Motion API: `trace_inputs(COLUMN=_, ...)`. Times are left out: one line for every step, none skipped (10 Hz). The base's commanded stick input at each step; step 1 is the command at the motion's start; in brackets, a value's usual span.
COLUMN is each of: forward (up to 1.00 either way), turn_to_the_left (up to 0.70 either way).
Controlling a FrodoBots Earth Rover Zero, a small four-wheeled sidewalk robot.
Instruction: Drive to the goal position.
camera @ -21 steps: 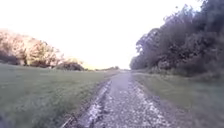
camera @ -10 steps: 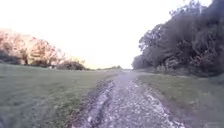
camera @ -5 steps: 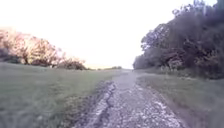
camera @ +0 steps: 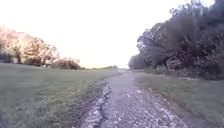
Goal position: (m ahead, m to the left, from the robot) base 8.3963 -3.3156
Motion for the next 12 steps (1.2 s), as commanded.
trace_inputs(forward=0.68, turn_to_the_left=0.0)
trace_inputs(forward=0.68, turn_to_the_left=0.0)
trace_inputs(forward=0.68, turn_to_the_left=0.0)
trace_inputs(forward=0.68, turn_to_the_left=0.0)
trace_inputs(forward=0.68, turn_to_the_left=0.0)
trace_inputs(forward=0.68, turn_to_the_left=0.0)
trace_inputs(forward=0.68, turn_to_the_left=0.0)
trace_inputs(forward=0.68, turn_to_the_left=0.0)
trace_inputs(forward=0.68, turn_to_the_left=0.0)
trace_inputs(forward=0.68, turn_to_the_left=0.0)
trace_inputs(forward=0.68, turn_to_the_left=0.0)
trace_inputs(forward=0.68, turn_to_the_left=0.0)
